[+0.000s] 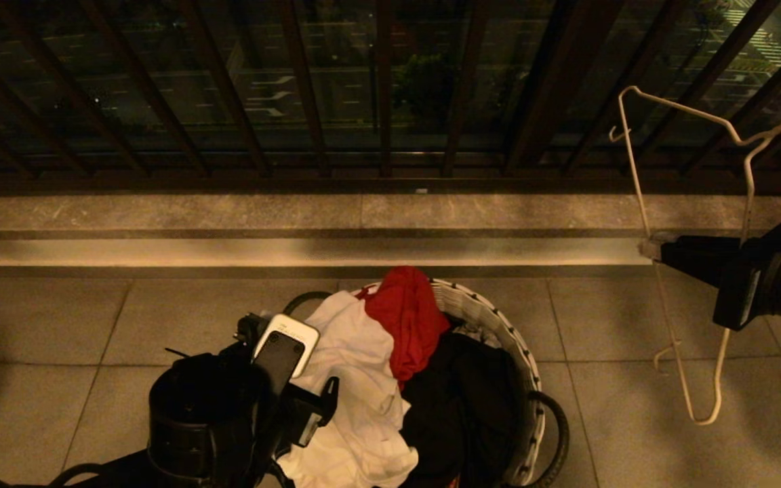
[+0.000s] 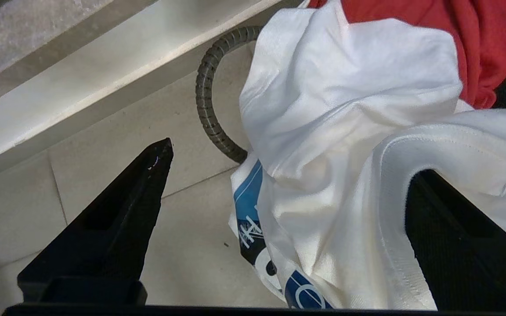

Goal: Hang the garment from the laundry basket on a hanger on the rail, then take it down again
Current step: Pick up clothes from the basket

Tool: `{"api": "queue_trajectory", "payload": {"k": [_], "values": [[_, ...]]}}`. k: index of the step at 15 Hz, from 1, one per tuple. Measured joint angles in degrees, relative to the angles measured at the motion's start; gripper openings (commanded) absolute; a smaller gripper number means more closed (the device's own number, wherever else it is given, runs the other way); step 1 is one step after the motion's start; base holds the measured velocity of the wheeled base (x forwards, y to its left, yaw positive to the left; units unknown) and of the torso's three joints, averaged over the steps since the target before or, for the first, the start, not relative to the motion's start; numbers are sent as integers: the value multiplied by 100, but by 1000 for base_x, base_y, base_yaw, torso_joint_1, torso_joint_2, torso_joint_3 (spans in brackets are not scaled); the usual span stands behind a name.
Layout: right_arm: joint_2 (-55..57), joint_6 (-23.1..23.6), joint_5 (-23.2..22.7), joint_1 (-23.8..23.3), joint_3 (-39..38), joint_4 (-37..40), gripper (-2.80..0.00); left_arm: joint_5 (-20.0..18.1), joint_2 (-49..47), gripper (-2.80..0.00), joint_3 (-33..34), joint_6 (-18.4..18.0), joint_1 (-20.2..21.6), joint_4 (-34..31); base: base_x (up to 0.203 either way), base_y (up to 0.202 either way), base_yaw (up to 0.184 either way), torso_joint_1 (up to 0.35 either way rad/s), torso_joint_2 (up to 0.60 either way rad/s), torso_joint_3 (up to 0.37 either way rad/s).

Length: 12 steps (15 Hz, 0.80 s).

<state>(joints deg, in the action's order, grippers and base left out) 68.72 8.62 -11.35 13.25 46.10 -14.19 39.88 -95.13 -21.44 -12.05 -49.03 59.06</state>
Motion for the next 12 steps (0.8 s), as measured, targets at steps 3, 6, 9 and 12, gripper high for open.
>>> {"api": "queue_trajectory", "payload": {"k": [3, 6, 9, 12], "values": [[0, 0, 0, 0, -2, 4, -280, -16, -150, 0, 199, 13, -44, 232, 0, 0, 0, 0, 0, 0], [5, 0, 0, 0, -5, 3, -280, -29, -467, 0, 418, -13, -113, 771, 0, 0, 0, 0, 0, 0], [7, 0, 0, 0, -5, 2, -280, -52, -812, 0, 419, -56, -188, 1245, 0, 0, 0, 0, 0, 0], [10, 0, 0, 0, 1, 5, -280, -55, -1036, 0, 256, -157, -226, 1560, 0, 0, 0, 0, 0, 0]]}}
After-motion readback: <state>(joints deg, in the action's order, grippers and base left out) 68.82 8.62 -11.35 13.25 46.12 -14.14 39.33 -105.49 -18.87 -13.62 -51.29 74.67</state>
